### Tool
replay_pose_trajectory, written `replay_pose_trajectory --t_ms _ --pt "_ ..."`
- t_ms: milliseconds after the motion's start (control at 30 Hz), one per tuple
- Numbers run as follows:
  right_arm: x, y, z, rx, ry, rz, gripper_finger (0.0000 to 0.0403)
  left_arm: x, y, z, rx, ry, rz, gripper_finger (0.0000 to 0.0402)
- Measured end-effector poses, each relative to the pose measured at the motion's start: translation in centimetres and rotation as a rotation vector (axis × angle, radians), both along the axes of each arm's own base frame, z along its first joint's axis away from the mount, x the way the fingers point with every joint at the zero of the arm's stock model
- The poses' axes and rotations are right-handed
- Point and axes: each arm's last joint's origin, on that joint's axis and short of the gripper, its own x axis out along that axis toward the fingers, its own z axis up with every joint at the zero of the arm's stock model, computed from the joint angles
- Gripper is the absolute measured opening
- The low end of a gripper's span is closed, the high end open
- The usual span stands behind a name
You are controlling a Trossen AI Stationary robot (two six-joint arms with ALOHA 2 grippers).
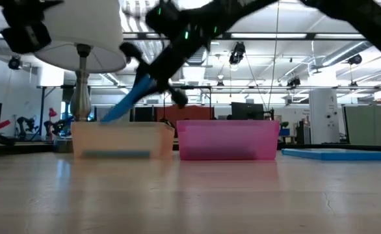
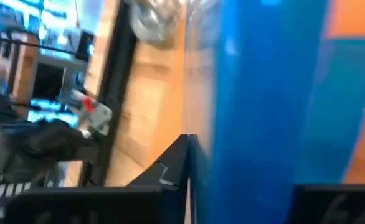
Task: Pick & place jewel cases by type
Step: Put the left blue CD case into the orange bin, then put the blue CD case into the orange bin
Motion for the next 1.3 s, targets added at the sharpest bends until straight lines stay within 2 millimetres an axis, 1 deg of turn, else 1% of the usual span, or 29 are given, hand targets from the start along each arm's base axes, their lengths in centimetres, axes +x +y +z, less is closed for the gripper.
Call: replay_pose_trajectory --t_ms 100,167,233,300,333,400,433,500,600,667,767,833,900,1000,1067,1167,1300 --pt "0.7 -2.4 -2.4 0.066 -0.037 0.023 0.0078 0.8 1.3 -0.6 -0.023 0.024 -0.043 0.0154" --pt "0.6 -3.5 -3.3 0.112 -0.026 0.029 0.0115 1.0 2.1 -0.7 -0.044 0.024 -0.095 0.0154" --pt "0.6 -4.0 -3.8 0.153 -0.034 0.036 0.0156 1.1 2.9 -0.8 -0.039 0.018 -0.122 0.0154" --pt "0.4 -4.1 -4.1 0.176 -0.023 0.044 0.0195 1.1 3.7 -0.8 -0.025 0.011 -0.123 0.0154" --pt "0.2 -4.0 -4.0 0.172 -0.006 0.053 0.0214 1.1 4.1 -0.6 -0.023 -0.007 -0.128 0.0154" --pt "-0.9 -3.5 -3.4 0.156 0.12 0.079 0.0247 1.1 4.7 -0.6 -0.012 -0.001 -0.143 0.0154" --pt "-1.7 -3.2 -2.6 0.134 0.205 0.089 0.0262 1.1 5.0 -0.8 -0.005 0.013 -0.145 0.0154" --pt "-3.8 -2.3 -0.2 0.073 0.39 0.109 0.0286 1.2 5.5 -1.0 0.007 0.035 -0.144 0.0154" --pt "-7.6 -0.6 3.4 0.021 0.65 0.106 0.0311 1.5 6.3 -1.4 0.007 0.041 -0.16 0.0154" --pt "-10.2 0.7 4.7 0.029 0.812 0.061 0.0317 1.8 6.8 -1.9 -0.007 0.049 -0.178 0.0154" --pt "-13.8 1.9 5.4 0.084 1.006 -0.041 0.0318 2.3 7.5 -2.2 -0.019 0.033 -0.19 0.0154" --pt "-15.5 2.5 5.4 0.096 1.017 -0.114 0.0312 2.7 7.8 -2.4 -0.029 0.035 -0.185 0.0154" --pt "-17.4 3.0 4.9 0.11 1.027 -0.208 0.0303 3.2 8.1 -2.6 -0.037 0.044 -0.181 0.0154" --pt "-21.0 3.4 3.1 0.144 1.069 -0.427 0.0281 3.9 8.3 -2.4 -0.051 0.022 -0.179 0.0154" --pt "-23.0 3.4 1.8 0.173 1.062 -0.545 0.0262 4.4 8.4 -2.5 -0.077 0.019 -0.176 0.0154" --pt "-25.1 3.7 -0.6 0.227 1.037 -0.578 0.0234 5.1 8.5 -2.7 -0.123 0.026 -0.168 0.0154" --pt "-26.5 4.2 -4.5 0.278 0.955 -0.595 0.0206 5.9 8.7 -2.8 -0.171 0.03 -0.153 0.0154"
